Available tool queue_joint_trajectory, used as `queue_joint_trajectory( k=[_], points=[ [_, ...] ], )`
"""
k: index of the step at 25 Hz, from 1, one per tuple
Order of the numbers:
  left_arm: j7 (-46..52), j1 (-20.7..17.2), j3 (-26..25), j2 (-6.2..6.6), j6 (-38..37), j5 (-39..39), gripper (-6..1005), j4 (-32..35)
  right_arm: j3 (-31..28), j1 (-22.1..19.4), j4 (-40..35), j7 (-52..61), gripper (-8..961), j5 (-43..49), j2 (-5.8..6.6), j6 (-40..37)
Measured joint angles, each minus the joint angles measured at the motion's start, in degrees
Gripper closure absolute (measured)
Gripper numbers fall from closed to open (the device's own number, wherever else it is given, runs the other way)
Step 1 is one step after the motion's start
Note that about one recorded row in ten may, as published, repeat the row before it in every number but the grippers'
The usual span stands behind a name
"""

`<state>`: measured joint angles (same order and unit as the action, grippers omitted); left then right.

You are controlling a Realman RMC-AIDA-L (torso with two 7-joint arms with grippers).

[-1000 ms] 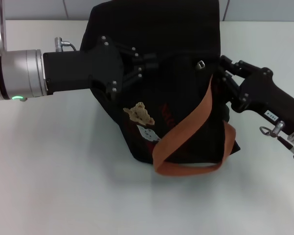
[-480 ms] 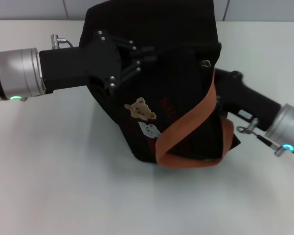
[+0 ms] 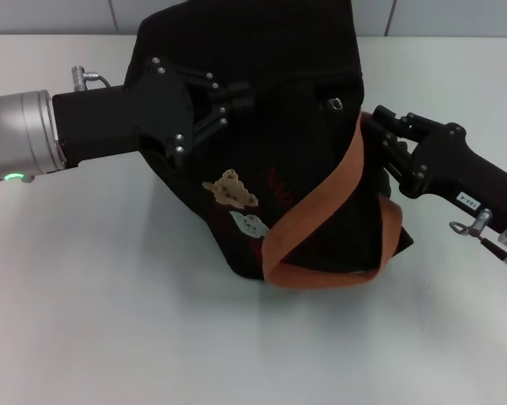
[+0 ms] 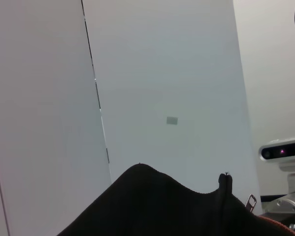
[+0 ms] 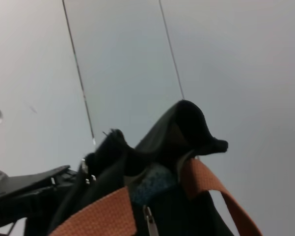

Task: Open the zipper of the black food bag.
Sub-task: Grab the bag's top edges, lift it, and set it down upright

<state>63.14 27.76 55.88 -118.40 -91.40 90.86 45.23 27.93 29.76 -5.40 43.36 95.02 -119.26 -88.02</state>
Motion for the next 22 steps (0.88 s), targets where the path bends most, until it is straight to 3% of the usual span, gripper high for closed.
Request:
queue_joint_trajectory(
  k=[13,22],
  points=[
    [-0.1,-1.3,0.0,0.01,-0.1,0.0,905,0.0,1.8,1.0,-0.9,0.0,646,0.6,-0.01,-5.2],
    [-0.1,-1.3,0.0,0.01,-0.2,0.0,906,0.0,4.2,3.3,-0.8,0.1,639,0.6,-0.14,-4.9]
  ],
)
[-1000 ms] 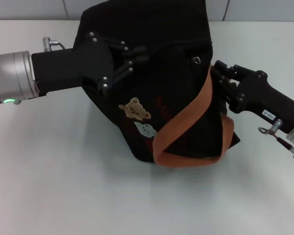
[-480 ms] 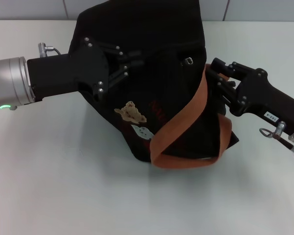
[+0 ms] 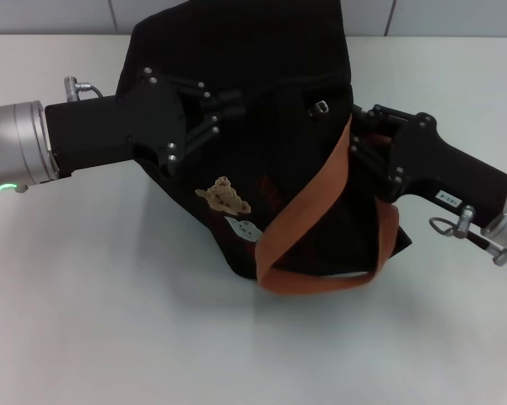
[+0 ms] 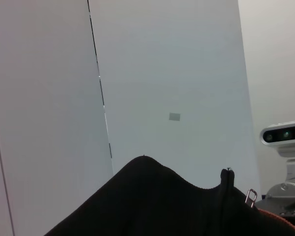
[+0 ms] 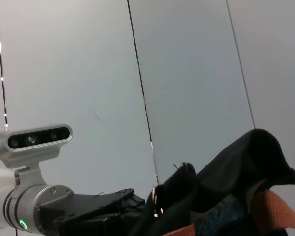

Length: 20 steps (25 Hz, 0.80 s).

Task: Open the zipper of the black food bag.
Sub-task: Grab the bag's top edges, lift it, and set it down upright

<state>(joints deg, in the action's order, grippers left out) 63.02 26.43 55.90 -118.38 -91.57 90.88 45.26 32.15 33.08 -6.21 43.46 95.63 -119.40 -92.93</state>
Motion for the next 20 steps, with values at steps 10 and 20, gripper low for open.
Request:
queue_joint_trajectory(
  k=[10,20],
  points=[
    [0.0,0.0,0.0,0.00,0.0,0.0,905,0.0,2.1,3.5,0.4,2.0,644,0.1,-0.19,5.6],
    [0.0,0.0,0.0,0.00,-0.1,0.0,906,-0.1,4.8,4.9,0.8,2.2,647,0.1,-0.22,6.9]
  ],
)
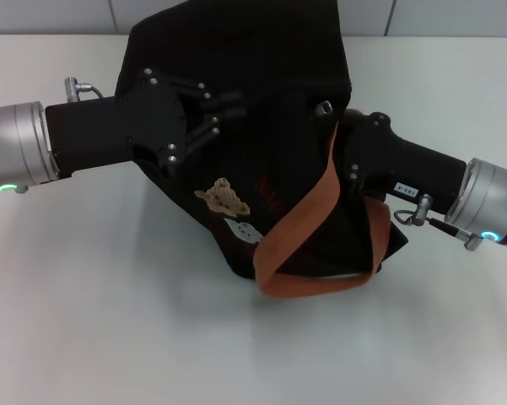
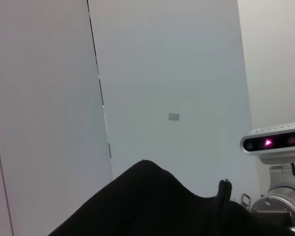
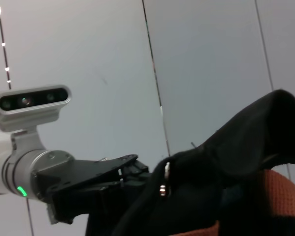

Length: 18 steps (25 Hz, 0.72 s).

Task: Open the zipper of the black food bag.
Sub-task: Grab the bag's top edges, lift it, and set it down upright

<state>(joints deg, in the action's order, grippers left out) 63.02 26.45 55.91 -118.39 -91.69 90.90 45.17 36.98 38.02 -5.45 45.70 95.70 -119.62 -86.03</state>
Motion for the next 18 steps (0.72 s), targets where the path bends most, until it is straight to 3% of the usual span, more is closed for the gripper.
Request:
queue_joint_trajectory(
  k=[9,14,18],
  points=[
    [0.0,0.0,0.0,-0.01,0.0,0.0,906,0.0,1.1,-0.5,-0.1,0.0,701,0.0,-0.01,-1.0],
    [0.1,0.0,-0.2,0.00,-0.1,0.0,905,0.0,1.0,-1.8,-0.7,0.0,889,-0.1,0.09,-2.9],
    [0.2,0.0,-0.7,0.00,-0.6,0.0,905,0.0,0.5,-3.3,-1.4,0.1,936,-0.3,0.24,-4.8]
  ],
)
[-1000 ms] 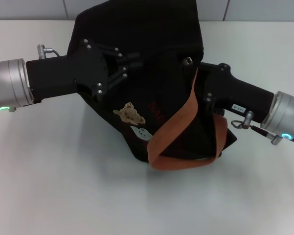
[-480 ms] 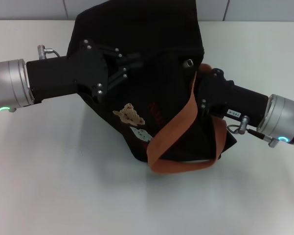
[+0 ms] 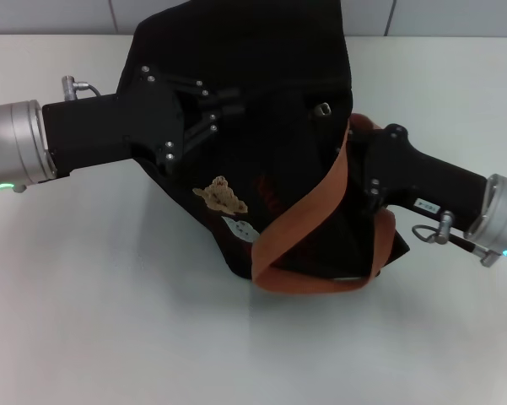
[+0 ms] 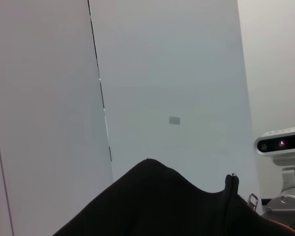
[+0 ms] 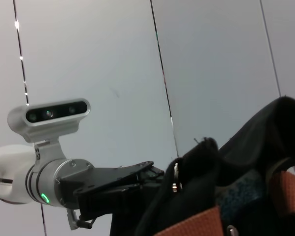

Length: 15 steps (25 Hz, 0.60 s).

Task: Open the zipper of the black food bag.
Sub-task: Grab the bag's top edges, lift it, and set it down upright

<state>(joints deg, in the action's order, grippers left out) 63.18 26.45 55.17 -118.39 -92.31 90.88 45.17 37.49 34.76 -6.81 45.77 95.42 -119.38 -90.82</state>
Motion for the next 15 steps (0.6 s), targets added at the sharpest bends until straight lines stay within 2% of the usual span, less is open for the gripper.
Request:
queue_joint_trajectory(
  k=[2,9,15],
  points=[
    [0.0,-0.1,-0.4,0.00,-0.3,0.0,905,0.0,-0.1,-1.0,-1.1,0.5,959,-0.1,0.05,-0.9],
    [0.0,-0.5,-1.4,0.00,-1.2,-0.1,905,0.0,-2.6,-3.9,-4.1,2.6,952,-0.3,0.05,-2.2],
    [-0.1,-0.5,-1.7,0.01,-1.8,-0.1,905,0.0,-3.0,-4.1,-4.2,2.8,897,-0.4,0.07,-1.8]
  ],
)
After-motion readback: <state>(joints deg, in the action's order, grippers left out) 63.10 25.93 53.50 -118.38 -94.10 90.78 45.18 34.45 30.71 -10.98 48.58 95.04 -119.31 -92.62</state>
